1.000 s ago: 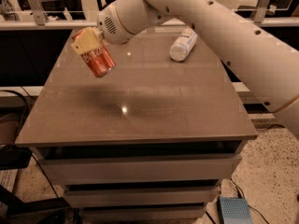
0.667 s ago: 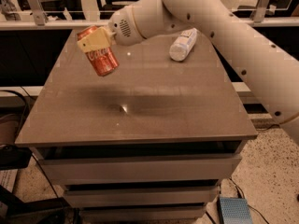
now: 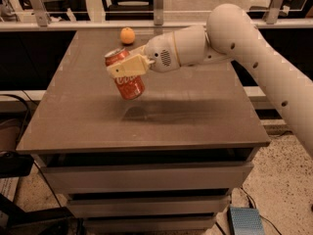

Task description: Place coke can upright

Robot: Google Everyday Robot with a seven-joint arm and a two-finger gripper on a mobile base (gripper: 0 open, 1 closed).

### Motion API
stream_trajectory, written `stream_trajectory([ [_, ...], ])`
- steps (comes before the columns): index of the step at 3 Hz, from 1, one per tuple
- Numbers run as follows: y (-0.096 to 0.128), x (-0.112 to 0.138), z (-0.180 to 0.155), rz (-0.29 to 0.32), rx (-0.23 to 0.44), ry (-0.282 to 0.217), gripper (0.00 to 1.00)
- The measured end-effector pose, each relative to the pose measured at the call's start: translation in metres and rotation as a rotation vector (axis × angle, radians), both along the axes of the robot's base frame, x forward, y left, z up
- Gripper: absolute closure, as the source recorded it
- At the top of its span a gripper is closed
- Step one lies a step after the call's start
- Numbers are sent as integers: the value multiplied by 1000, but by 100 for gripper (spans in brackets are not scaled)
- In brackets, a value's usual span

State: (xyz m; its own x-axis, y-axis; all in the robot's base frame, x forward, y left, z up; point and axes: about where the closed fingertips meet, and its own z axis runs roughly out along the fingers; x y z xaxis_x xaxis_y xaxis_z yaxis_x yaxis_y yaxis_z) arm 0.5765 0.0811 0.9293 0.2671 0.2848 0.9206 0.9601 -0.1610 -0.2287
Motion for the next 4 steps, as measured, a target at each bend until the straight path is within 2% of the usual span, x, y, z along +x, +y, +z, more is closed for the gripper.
stream_trajectory([
  [1, 2, 0, 0, 3, 0, -4, 100],
  [2, 1, 0, 3, 23, 54, -65, 100],
  [3, -8, -5, 11, 77, 144, -179, 100],
  [4, -19, -8, 13, 116, 170, -229, 100],
])
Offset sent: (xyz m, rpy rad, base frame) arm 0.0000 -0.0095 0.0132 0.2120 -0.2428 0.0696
